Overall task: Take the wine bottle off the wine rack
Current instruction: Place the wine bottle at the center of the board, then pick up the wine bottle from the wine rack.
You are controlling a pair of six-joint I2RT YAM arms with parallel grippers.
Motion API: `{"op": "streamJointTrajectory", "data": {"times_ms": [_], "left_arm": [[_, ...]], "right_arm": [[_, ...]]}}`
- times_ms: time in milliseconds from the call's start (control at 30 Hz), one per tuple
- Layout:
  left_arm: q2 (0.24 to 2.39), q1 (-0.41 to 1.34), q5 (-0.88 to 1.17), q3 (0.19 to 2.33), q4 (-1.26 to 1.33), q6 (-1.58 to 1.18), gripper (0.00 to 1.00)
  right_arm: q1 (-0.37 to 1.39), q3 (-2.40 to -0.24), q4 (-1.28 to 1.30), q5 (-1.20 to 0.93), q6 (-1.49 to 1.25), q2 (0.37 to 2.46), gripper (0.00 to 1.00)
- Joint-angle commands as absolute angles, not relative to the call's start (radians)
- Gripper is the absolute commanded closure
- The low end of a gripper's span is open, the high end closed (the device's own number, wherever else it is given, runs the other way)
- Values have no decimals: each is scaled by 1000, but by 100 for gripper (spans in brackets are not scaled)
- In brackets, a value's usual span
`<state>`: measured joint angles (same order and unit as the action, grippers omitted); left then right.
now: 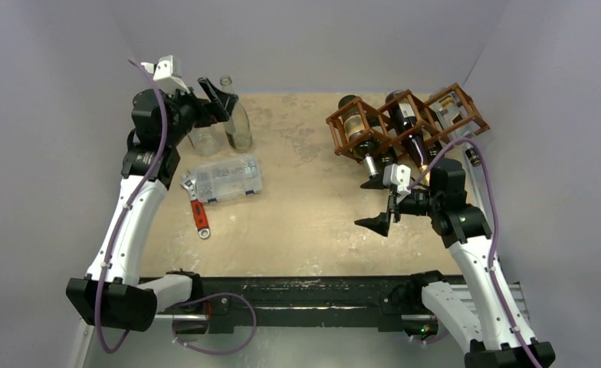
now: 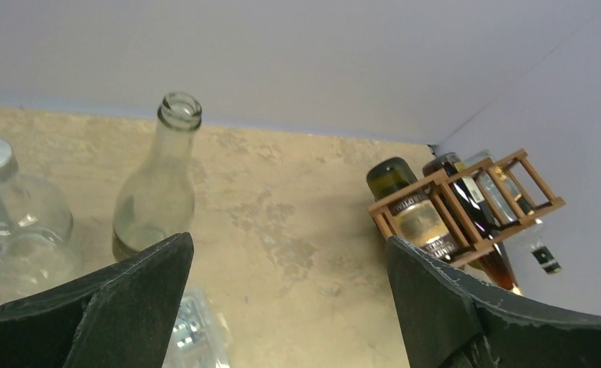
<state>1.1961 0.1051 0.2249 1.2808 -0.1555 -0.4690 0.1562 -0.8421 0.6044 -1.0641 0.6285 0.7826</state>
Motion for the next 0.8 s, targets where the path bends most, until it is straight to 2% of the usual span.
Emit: {"op": "streamJointTrajectory", "data": {"times_ms": [0, 233, 367, 500, 600, 767], "left_arm": [[1135, 100, 310, 1292, -313, -613, 4], [1012, 100, 428, 1210, -383, -544, 4], [947, 101, 517, 1096, -347, -522, 4], [887, 100, 517, 980, -315, -481, 4], [853, 100, 529, 917, -288, -464, 4], [837, 100, 566, 867, -269, -463, 4]], "right_arm": [[153, -833, 568, -1060, 638, 779, 1], [153, -873, 647, -1017, 700, 857, 1], [152, -1028, 790, -1018, 691, 958, 1], [154, -1292, 931, -1032, 637, 1049, 1], [155, -1431, 874, -1040, 412, 1067, 1], [155, -1513, 595, -922, -50, 993, 1]]}}
